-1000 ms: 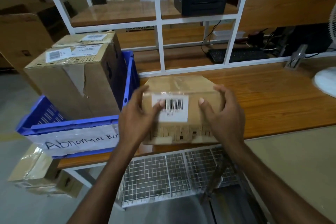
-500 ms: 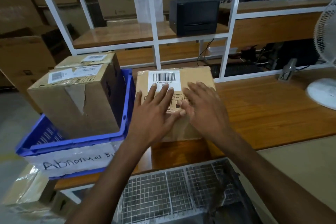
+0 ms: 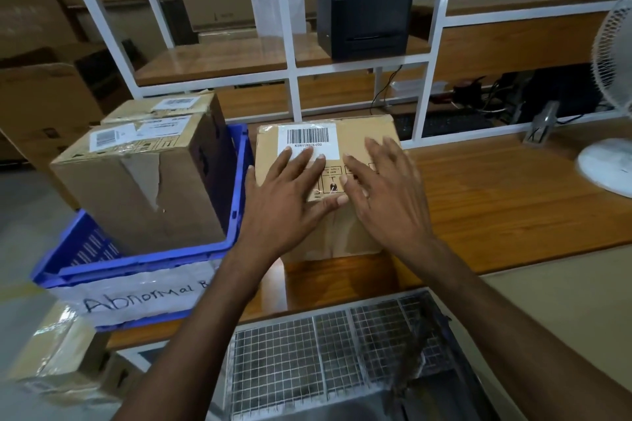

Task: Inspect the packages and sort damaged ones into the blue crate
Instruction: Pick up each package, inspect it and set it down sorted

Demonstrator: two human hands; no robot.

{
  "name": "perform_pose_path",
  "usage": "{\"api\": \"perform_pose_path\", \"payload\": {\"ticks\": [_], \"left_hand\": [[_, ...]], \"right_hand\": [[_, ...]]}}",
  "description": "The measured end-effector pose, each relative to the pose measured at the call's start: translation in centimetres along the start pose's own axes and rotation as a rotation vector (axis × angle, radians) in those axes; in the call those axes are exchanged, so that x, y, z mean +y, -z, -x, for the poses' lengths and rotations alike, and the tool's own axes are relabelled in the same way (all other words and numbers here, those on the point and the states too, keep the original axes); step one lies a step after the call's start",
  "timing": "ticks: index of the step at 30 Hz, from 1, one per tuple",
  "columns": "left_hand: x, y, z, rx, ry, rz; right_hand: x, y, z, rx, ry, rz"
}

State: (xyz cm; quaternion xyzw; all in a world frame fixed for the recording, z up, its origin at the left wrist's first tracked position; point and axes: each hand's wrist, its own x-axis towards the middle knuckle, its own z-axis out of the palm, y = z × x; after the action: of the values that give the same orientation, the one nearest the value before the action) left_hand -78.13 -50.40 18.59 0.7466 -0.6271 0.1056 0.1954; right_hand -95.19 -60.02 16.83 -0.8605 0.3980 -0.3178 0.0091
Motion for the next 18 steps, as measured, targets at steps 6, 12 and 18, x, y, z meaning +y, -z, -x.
{"api": "perform_pose_path", "payload": {"ticks": [6, 12, 18], "left_hand": [[-0.6, 0.1, 0.2, 0.147, 0.341, 0.530], [-0.1, -0.8, 0.2, 0.255, 0.288, 0.685], [0.7, -3.1, 1.2, 0.130, 0.449, 0.682]], "right_hand": [[0.3, 0.0, 0.8, 0.083, -0.400, -0.449], [2.2, 0.4, -0.5, 0.122, -0.263, -0.513], [3.1, 2.3, -2.2, 0.048, -0.038, -0.320]]}}
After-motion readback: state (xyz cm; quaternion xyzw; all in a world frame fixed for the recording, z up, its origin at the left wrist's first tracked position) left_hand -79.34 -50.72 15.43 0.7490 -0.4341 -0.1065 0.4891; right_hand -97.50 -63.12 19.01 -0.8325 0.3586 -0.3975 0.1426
